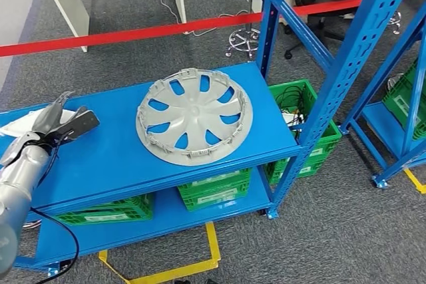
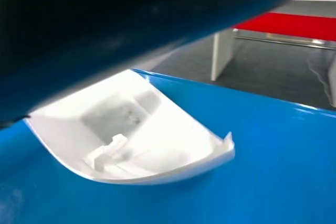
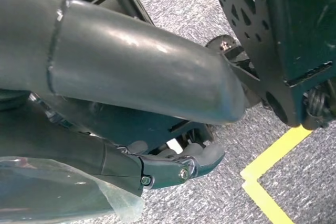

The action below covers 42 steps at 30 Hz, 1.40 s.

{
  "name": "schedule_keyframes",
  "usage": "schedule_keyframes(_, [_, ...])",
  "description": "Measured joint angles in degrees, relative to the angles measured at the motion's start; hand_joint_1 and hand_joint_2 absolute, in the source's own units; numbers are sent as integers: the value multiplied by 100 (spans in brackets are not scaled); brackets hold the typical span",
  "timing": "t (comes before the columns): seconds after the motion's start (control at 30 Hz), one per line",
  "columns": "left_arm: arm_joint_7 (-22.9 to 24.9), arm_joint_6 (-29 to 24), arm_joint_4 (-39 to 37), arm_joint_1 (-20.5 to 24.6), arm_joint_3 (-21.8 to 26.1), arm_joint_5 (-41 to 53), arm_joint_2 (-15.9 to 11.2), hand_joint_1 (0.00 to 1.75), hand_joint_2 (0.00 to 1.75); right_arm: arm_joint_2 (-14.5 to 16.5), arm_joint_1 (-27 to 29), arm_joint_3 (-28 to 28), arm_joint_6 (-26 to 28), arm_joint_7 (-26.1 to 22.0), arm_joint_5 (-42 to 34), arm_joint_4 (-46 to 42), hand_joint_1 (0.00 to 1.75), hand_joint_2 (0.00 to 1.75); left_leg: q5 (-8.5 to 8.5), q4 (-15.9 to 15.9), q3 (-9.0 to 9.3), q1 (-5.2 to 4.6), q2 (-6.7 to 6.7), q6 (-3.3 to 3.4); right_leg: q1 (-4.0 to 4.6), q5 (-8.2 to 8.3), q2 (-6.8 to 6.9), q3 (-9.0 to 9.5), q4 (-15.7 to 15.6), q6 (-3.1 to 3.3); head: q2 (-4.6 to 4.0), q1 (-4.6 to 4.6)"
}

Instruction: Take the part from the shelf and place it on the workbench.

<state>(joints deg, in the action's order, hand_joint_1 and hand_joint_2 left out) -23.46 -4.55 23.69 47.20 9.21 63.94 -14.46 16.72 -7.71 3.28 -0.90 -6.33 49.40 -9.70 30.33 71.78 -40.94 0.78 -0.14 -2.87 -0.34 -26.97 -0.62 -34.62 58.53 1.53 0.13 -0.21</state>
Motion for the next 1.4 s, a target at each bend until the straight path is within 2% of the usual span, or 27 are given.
schedule_keyframes(0.03, [-97, 60, 24, -1, -51, -27, -33, 0, 0, 0, 0, -4, -6, 1, 8, 0, 0, 0, -217, -392, 184, 2, 2, 9, 0, -7, -3, 7, 4, -6, 0, -1])
schedule_keyframes(0.1, [-308, 219, 81, 8, -162, -110, -107, 0, 87, 0, 1, -13, -20, 2, 19, 0, 0, 0, -474, -1101, 516, -14, 3, 39, 25, -25, -7, 2, 23, -33, 0, 2])
schedule_keyframes(0.13, [-424, 307, 120, -5, -221, -175, -146, 0, 131, 0, 2, -18, -26, 4, 22, 0, 0, 0, -502, -1279, 594, -24, 2, 60, 36, -27, -8, -6, 27, -52, 0, 5])
schedule_keyframes(0.17, [-535, 391, 170, -33, -287, -253, -184, 0, 175, 0, 2, -21, -30, 5, 26, 0, 0, 0, -477, -1329, 612, -37, -1, 84, 44, -25, -8, -14, 26, -71, 0, 5])
schedule_keyframes(0.23, [-660, 478, 297, -105, -438, -391, -272, 0, 175, 0, 2, -29, -33, 7, 33, 0, 0, 0, -485, -1356, 611, -27, -1, 148, 42, -42, -7, -33, 28, -118, 0, 4])
schedule_keyframes(0.3, [-637, 388, 418, -128, -640, -440, -354, 0, 175, 0, 2, -38, -24, 7, 45, 0, 0, 0, -503, -1379, 616, -3, 3, 225, 37, -228, 4, -163, 276, -174, 0, 26])
schedule_keyframes(0.4, [-429, -175, 515, -126, -998, -270, -434, 0, 175, -2, 3, -48, 11, 9, 69, 0, 0, 0, -504, -1380, 615, -1, 3, 284, 19, -723, 19, -675, 1354, -224, 0, 54])
schedule_keyframes(0.43, [-361, -404, 521, -127, -1107, -178, -446, 0, 175, -2, 2, -49, 20, 10, 77, 0, 0, 0, -502, -1378, 617, -3, 2, 286, 18, -780, 20, -806, 1619, -229, 0, 54])
schedule_keyframes(0.47, [-302, -629, 524, -128, -1216, -95, -451, 0, 175, -2, 0, -51, 26, 16, 86, 0, 0, 0, -501, -1376, 621, -4, -1, 287, 18, -730, 20, -846, 1682, -230, 0, 57])
schedule_keyframes(0.5, [-251, -826, 524, -128, -1320, -28, -454, 0, 175, -2, -4, -54, 31, 23, 95, 0, 0, 0, -498, -1374, 625, -4, -5, 286, 18, -589, 22, -786, 1540, -224, 0, 56])
schedule_keyframes(0.57, [-165, -1099, 524, -121, -1482, 50, -459, 0, 175, -2, -10, -61, 33, 36, 111, -1, 0, 0, -488, -1369, 632, -5, -12, 270, 19, -198, 22, -446, 796, -192, 0, 57])
schedule_keyframes(0.63, [-57, -1259, 510, -87, -1587, 98, -471, 0, 175, -2, -11, -69, 39, 36, 123, -1, 0, 0, -476, -1343, 609, -23, -13, 231, 23, -24, 17, -136, 183, -154, 0, 51])
schedule_keyframes(0.67, [-10, -1306, 503, -68, -1617, 118, -476, 0, 175, -1, -10, -72, 42, 35, 127, -1, 0, 0, -474, -1331, 593, -32, -13, 213, 25, -31, 14, -74, 73, -142, 0, 48])
schedule_keyframes(0.77, [203, -1345, 431, 35, -1717, 236, -486, 0, 175, 1, -11, -85, 49, 35, 130, -1, 0, 0, -489, -1345, 577, -25, -11, 145, 31, -28, 1, -57, 44, -99, 0, 44])
schedule_keyframes(0.83, [352, -1328, 350, 148, -1796, 328, -495, 0, 175, 3, -15, -96, 51, 33, 132, -2, 0, 0, -375, -1203, 522, -11, -6, 83, 14, -6, 2, -43, 21, -43, 0, 33])
schedule_keyframes(0.87, [383, -1308, 312, 201, -1823, 352, -502, 0, 175, 4, -16, -99, 51, 33, 133, -2, 0, 0, -240, -984, 430, -7, -4, 59, 4, 1, 7, -32, 9, -20, 0, 26])
schedule_keyframes(0.93, [412, -1273, 228, 270, -1879, 379, -509, 0, 175, 4, -15, -104, 51, 32, 138, -2, 0, 0, 98, -271, 122, -4, -2, 21, 8, -5, 11, -25, 9, 5, 0, 14])
schedule_keyframes(0.97, [420, -1269, 190, 279, -1901, 386, -509, 0, 175, 4, -14, -106, 50, 32, 141, -2, 0, 0, 193, 31, -16, -2, -2, 9, 10, -7, 10, -22, 10, 10, 0, 16])
schedule_keyframes(1.0, [423, -1270, 155, 280, -1917, 388, -506, 0, 175, 4, -14, -109, 49, 33, 144, -2, 0, 0, 196, 182, -87, -1, -2, 5, 12, -8, 7, -20, 12, 11, 0, 15])
schedule_keyframes(1.03, [425, -1274, 132, 280, -1923, 387, -502, 0, 175, 4, -14, -111, 48, 33, 146, -2, 0, 0, 93, 121, -63, 0, -2, 8, 13, -10, 3, -16, 13, 11, 0, 15])
schedule_keyframes(1.1, [425, -1275, 104, 298, -1929, 379, -495, 0, 175, 5, -15, -118, 42, 34, 146, -2, 0, 0, -303, -533, 227, 0, -1, 33, 15, -19, -1, -1, 17, 3, 0, 15])
schedule_keyframes(1.13, [425, -1266, 93, 315, -1931, 367, -492, 0, 175, 6, -15, -121, 38, 34, 145, -2, 0, 0, -446, -890, 390, -10, -1, 47, 27, -26, -2, -1, 24, -6, 0, 15])
schedule_keyframes(1.17, [425, -1249, 82, 334, -1932, 353, -488, 0, 175, 7, -15, -125, 33, 36, 145, -2, 0, 0, -521, -1158, 510, -20, 1, 66, 38, -29, -2, -9, 29, -20, 0, 17])
schedule_keyframes(1.2, [425, -1220, 71, 349, -1932, 332, -483, 0, 175, 7, -14, -128, 30, 38, 144, -2, 0, 0, -529, -1297, 567, -32, 0, 85, 47, -29, -1, -22, 31, -36, 0, 21])
schedule_keyframes(1.3, [422, -1083, 34, 366, -1933, 247, -465, 0, 175, 7, -14, -144, 27, 44, 145, -2, 0, 0, -515, -1369, 588, -28, 0, 164, 57, -51, 8, -52, 37, -115, 0, 26])
schedule_keyframes(1.37, [429, -945, 13, 377, -1927, 157, -448, 0, 175, 6, -15, -156, 26, 45, 148, -2, 0, 0, -535, -1398, 598, -2, 5, 235, 54, -249, 16, -198, 318, -173, 0, 41])
schedule_keyframes(1.4, [444, -870, -1, 378, -1918, 103, -434, 0, 175, 5, -15, -162, 26, 46, 150, -2, 0, 0, -536, -1401, 598, 0, 6, 258, 45, -417, 19, -354, 639, -194, 0, 47])
